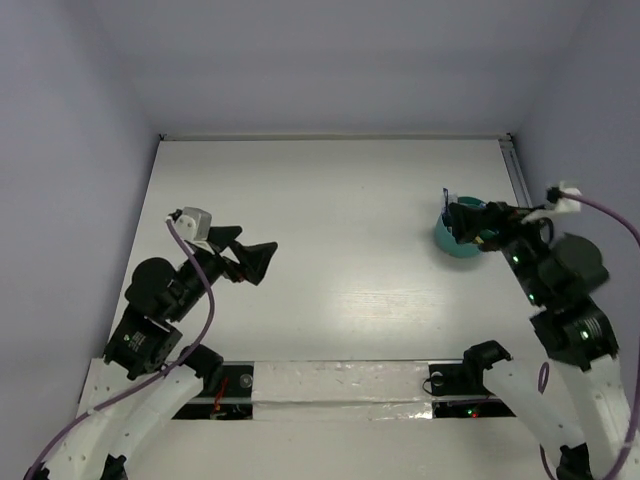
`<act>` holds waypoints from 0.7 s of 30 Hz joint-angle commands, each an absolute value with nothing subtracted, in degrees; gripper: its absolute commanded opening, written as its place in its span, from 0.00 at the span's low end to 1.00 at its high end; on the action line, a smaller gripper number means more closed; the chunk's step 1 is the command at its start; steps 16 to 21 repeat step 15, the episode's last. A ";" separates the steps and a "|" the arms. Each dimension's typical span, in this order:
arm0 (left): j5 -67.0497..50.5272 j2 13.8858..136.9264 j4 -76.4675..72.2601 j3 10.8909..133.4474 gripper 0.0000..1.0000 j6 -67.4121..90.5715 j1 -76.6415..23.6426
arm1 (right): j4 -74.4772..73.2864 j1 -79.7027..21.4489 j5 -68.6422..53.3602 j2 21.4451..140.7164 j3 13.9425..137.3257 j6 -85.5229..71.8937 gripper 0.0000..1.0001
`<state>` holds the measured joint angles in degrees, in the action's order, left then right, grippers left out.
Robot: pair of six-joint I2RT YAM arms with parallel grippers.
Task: Sort the stationery into containers
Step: Reset both arms
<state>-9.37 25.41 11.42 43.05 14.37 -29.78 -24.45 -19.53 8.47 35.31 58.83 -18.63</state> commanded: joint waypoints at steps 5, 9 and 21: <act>-2.73 24.44 6.95 53.52 0.99 17.05 -29.62 | -25.92 -19.25 -1.94 20.31 66.18 -19.78 1.00; -0.53 23.91 6.07 53.35 0.99 18.37 -29.62 | -27.33 -19.25 3.32 18.11 64.61 -18.63 1.00; 4.12 23.47 6.24 51.24 0.99 20.30 -29.62 | -27.07 -19.25 3.43 18.89 62.05 -18.46 1.00</act>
